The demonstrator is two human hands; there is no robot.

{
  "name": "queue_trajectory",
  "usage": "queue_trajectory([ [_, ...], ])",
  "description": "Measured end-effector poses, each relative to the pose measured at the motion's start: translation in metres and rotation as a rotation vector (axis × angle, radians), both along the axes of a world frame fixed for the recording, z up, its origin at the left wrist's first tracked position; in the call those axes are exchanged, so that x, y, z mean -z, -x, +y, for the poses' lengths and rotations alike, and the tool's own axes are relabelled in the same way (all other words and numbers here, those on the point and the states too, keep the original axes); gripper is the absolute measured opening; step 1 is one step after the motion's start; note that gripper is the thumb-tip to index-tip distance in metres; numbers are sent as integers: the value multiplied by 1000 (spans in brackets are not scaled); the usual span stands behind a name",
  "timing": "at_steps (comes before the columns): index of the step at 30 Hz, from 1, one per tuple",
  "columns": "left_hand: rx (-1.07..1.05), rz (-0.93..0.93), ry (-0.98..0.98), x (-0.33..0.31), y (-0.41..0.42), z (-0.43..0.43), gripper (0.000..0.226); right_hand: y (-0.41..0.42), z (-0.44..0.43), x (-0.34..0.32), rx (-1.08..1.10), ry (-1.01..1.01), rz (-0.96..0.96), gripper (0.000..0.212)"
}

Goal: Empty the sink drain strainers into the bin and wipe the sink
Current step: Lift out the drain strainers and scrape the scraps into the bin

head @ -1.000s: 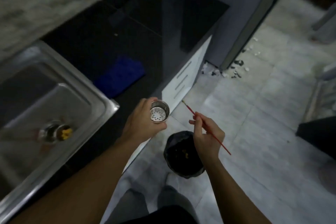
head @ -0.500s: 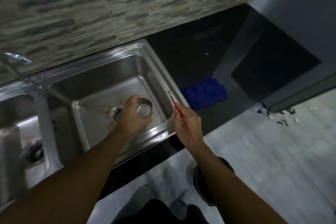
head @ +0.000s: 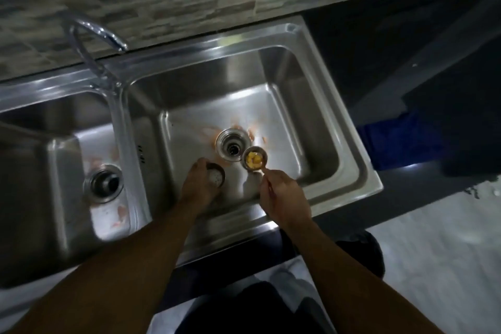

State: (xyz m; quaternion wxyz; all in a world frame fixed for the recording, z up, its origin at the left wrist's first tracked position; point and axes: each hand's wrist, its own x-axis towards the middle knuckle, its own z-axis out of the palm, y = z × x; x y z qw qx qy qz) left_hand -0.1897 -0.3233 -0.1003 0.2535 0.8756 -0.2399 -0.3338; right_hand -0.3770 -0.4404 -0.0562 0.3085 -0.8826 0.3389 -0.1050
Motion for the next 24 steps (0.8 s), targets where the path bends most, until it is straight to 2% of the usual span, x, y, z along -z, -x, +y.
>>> queue_trajectory([
  [5, -24, 38, -55, 23, -6, 2, 78, -3, 1, 2, -6, 38, 124, 31],
  [9, -31, 24, -38, 37, -8, 4, 76, -4, 0, 3, -7, 32, 191, 31],
  [17, -37, 22, -5, 51, -10, 5, 80, -5, 0, 6, 5, 11, 178, 30],
  [24, -14, 19, -42, 63, -7, 6, 87, -4, 1, 6, 123, 130, 224, 29],
])
